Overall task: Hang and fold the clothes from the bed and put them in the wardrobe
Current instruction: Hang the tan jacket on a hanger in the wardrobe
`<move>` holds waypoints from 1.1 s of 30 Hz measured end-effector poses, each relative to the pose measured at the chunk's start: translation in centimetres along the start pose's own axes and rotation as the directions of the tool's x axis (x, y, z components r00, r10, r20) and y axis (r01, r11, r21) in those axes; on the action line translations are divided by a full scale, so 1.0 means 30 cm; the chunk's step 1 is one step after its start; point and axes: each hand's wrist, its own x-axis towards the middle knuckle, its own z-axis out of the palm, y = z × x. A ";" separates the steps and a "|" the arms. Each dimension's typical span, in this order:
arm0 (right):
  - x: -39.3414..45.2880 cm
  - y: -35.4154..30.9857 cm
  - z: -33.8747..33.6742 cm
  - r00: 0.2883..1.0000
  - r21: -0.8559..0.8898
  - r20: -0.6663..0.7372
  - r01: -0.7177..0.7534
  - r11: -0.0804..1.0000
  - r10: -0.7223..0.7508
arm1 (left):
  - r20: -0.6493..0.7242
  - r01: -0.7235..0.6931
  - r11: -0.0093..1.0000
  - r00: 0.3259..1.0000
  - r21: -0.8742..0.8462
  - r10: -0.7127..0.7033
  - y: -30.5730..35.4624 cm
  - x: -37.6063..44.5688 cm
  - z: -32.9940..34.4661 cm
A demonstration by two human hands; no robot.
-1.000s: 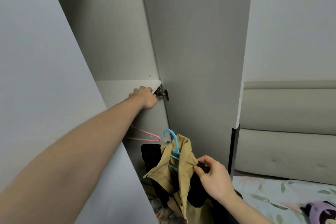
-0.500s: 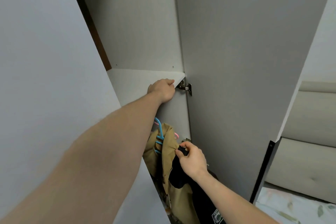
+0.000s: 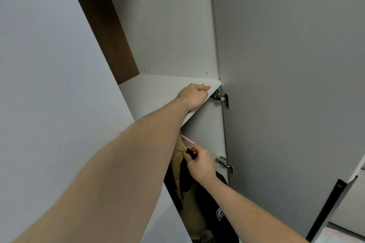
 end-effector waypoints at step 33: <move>0.191 0.167 0.053 0.971 -0.073 0.240 0.030 0.997 -0.011 | -0.037 0.021 0.999 0.999 0.030 -0.020 0.008 -0.005 0.005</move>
